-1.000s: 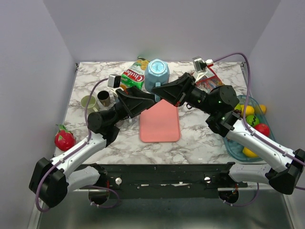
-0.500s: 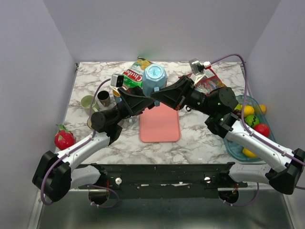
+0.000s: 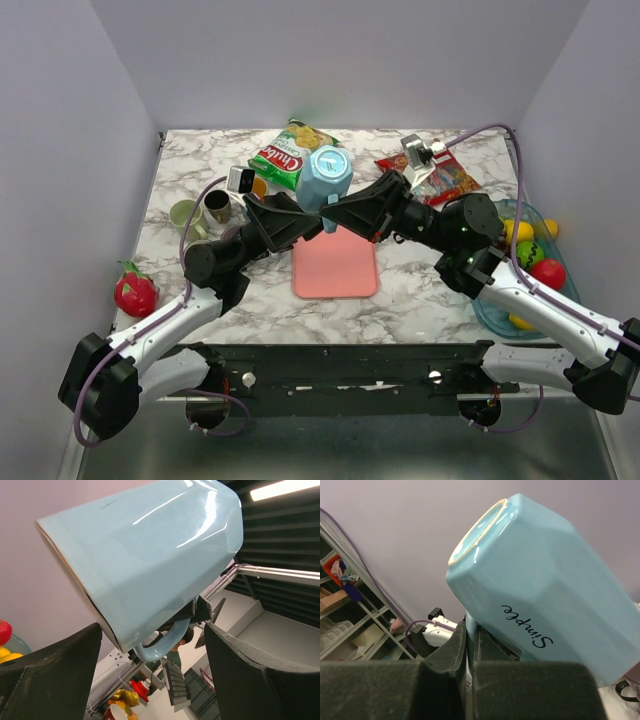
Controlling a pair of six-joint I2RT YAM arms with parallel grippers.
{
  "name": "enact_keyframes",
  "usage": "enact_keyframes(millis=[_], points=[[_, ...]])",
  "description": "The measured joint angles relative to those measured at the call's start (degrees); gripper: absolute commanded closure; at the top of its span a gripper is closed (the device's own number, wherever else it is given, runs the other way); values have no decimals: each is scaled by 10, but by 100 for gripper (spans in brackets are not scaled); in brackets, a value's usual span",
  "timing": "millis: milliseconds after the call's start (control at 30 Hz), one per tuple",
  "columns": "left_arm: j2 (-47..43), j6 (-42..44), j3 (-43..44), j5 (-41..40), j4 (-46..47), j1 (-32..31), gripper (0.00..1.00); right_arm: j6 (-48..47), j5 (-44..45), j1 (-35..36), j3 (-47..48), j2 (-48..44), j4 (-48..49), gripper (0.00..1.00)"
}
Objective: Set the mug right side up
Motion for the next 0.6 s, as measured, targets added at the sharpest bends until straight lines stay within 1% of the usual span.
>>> enact_keyframes(millis=[200,367,600], points=[[-12,0,-10,-5,-22,0,11,-9,3,0,-18,-1,11,99],[-20,0,-13,-9,-32,0,11,-16,5,0,-36,-1,43,99],[-20,-23,-14,-18,-36,1,21,-34,0,1,-65,6,117,99]])
